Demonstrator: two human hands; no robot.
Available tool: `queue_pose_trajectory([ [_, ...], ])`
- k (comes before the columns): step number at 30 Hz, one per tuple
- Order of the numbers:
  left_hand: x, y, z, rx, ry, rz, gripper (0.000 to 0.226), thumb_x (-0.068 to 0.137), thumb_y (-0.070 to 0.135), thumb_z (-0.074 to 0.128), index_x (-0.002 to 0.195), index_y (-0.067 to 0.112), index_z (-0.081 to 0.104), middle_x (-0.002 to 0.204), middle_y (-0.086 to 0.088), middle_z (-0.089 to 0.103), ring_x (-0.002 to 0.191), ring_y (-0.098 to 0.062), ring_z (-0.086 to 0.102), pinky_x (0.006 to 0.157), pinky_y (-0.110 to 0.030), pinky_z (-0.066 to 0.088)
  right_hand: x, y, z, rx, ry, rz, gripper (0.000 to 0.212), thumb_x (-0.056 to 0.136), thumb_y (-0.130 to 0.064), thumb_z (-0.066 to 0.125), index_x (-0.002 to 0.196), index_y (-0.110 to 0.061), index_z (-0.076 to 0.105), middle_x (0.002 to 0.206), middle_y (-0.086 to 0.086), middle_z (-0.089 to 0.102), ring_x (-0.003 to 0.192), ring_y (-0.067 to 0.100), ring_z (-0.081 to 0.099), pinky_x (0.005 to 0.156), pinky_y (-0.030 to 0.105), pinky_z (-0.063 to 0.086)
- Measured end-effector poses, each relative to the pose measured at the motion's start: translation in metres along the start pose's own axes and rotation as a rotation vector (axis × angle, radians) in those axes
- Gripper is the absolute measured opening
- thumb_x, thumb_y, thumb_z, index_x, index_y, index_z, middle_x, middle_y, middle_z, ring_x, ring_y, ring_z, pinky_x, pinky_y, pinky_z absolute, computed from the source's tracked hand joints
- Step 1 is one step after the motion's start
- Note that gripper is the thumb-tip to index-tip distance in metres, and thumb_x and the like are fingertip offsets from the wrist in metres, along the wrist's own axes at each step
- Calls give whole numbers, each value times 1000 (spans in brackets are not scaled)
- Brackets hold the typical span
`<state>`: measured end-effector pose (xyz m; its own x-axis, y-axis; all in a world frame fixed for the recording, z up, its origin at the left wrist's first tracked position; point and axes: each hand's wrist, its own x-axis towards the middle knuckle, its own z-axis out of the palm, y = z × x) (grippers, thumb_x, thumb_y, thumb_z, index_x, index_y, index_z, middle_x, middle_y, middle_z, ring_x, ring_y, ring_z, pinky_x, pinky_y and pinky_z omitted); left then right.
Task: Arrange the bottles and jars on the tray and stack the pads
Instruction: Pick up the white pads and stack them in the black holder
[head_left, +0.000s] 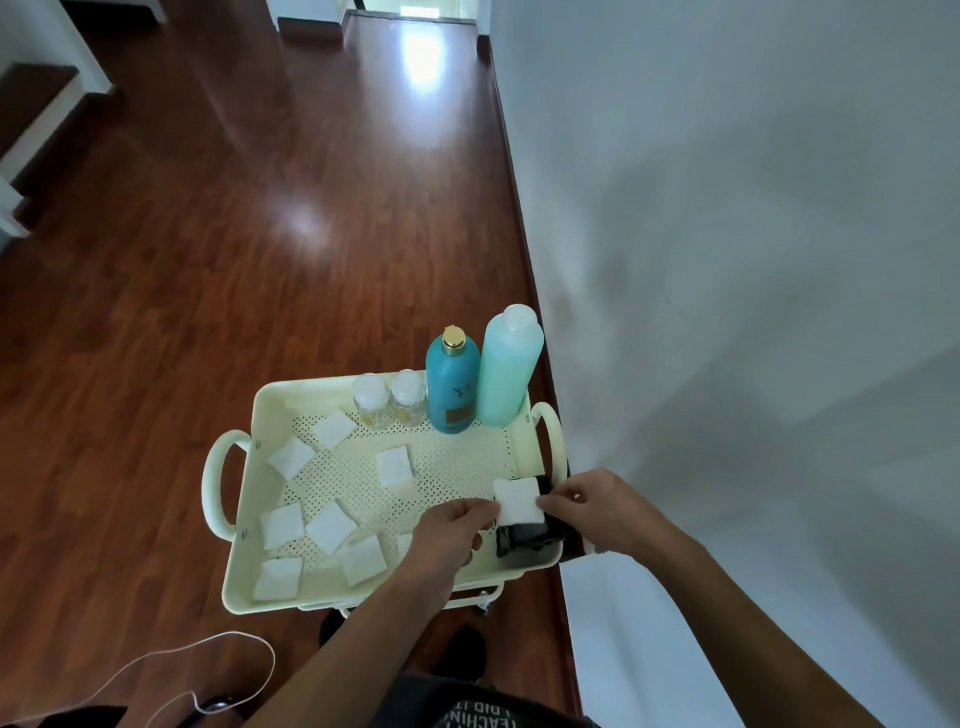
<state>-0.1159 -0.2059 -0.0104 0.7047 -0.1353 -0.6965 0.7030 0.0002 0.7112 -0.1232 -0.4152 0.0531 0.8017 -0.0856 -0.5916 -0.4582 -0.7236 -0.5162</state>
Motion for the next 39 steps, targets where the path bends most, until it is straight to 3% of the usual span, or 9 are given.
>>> queue_pose_trajectory([
  [6, -3, 1, 6, 67, -42, 25, 14, 85, 26, 78, 88, 13, 79, 69, 7, 67, 56, -11, 49, 55, -25, 38, 1, 8, 12, 232, 53, 66, 17, 87, -41, 72, 80, -26, 73, 79, 3, 74, 67, 28, 72, 53, 34, 59],
  [11, 3, 7, -15, 192, 55, 60, 20, 83, 38, 79, 85, 18, 78, 71, 9, 71, 55, -9, 54, 57, -24, 43, 2, 14, 11, 215, 81, 76, 19, 87, -41, 71, 78, -24, 73, 72, 2, 73, 49, 11, 61, 44, 25, 51],
  [14, 10, 10, -41, 260, 103, 72, 20, 87, 36, 76, 89, 16, 77, 80, 3, 72, 61, -11, 56, 57, -22, 43, 1, 13, 12, 141, 102, 70, 18, 88, -40, 70, 79, -25, 72, 74, -2, 73, 55, 10, 66, 45, 23, 52],
  [19, 20, 6, -82, 338, 164, 81, 19, 90, 32, 74, 90, 13, 76, 85, -2, 74, 68, -13, 60, 59, -22, 45, 1, 0, 22, -84, 138, 39, 20, 86, -40, 66, 72, -27, 71, 69, -9, 70, 60, 7, 68, 61, 33, 61],
  [23, 27, 1, -106, 411, 190, 92, 14, 89, 28, 75, 86, 14, 76, 84, -3, 74, 69, -14, 62, 59, -21, 46, 3, -9, 32, -254, 166, 38, 23, 86, -38, 63, 67, -26, 66, 62, -7, 67, 54, 7, 63, 47, 23, 45],
  [25, 30, -2, -114, 428, 193, 92, 13, 89, 27, 75, 86, 15, 76, 85, -5, 75, 71, -17, 64, 61, -24, 49, 4, -13, 36, -340, 175, 17, 23, 87, -37, 62, 66, -26, 64, 65, -9, 66, 59, 10, 62, 47, 21, 36],
  [28, 32, -8, -121, 450, 202, 96, 13, 89, 29, 75, 86, 17, 76, 86, -4, 76, 74, -18, 66, 65, -28, 54, 7, -19, 39, -488, 167, -9, 20, 92, -36, 58, 78, -27, 70, 77, -8, 67, 70, 16, 62, 54, 22, 37],
  [34, 32, -16, -125, 499, 220, 102, 8, 90, 27, 72, 86, 20, 74, 86, 3, 75, 80, -17, 68, 80, -40, 58, 7, -25, 37, -697, 195, -21, 26, 96, -38, 51, 90, -22, 71, 71, -5, 55, 61, 18, 53, 57, 27, 39],
  [39, 34, -18, -133, 541, 260, 73, 10, 94, 25, 67, 86, 21, 71, 81, 2, 74, 73, -20, 67, 79, -43, 58, 1, -29, 26, -803, 194, -16, 17, 93, -30, 54, 96, -24, 70, 75, -4, 55, 62, 18, 50, 59, 27, 37],
])
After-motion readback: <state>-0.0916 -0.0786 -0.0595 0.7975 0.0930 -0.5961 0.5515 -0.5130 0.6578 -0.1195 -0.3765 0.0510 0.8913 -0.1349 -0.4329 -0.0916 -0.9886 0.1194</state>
